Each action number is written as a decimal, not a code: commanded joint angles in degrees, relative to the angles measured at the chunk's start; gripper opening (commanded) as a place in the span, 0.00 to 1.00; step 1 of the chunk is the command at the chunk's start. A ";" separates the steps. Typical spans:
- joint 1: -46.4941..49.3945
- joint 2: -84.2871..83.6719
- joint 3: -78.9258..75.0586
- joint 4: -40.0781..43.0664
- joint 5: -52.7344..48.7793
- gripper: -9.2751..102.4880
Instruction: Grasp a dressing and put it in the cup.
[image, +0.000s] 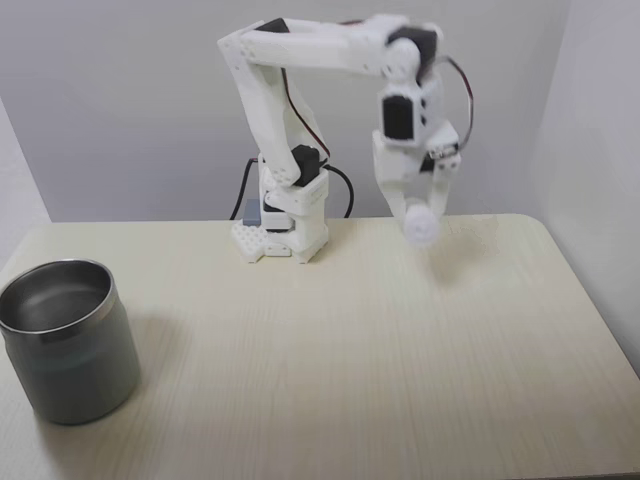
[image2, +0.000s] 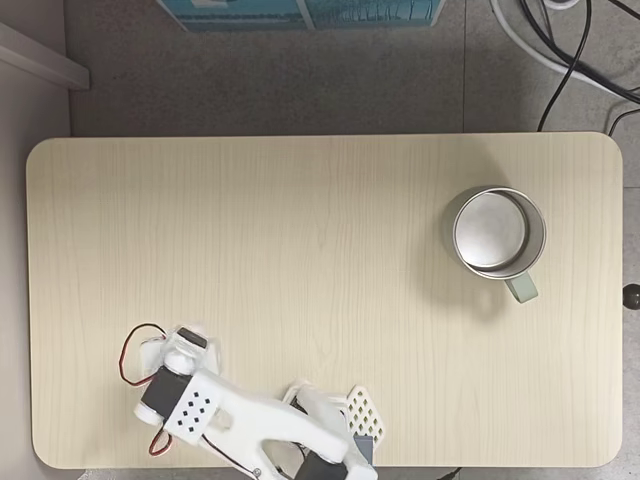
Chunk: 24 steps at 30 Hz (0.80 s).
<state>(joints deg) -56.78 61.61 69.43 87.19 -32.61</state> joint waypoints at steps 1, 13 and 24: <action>7.21 -3.34 6.33 3.25 0.09 0.08; 46.67 -5.10 19.51 7.47 -4.92 0.08; 77.87 5.10 28.39 -3.78 -1.85 0.08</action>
<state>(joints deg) 15.73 63.63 93.60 85.52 -35.42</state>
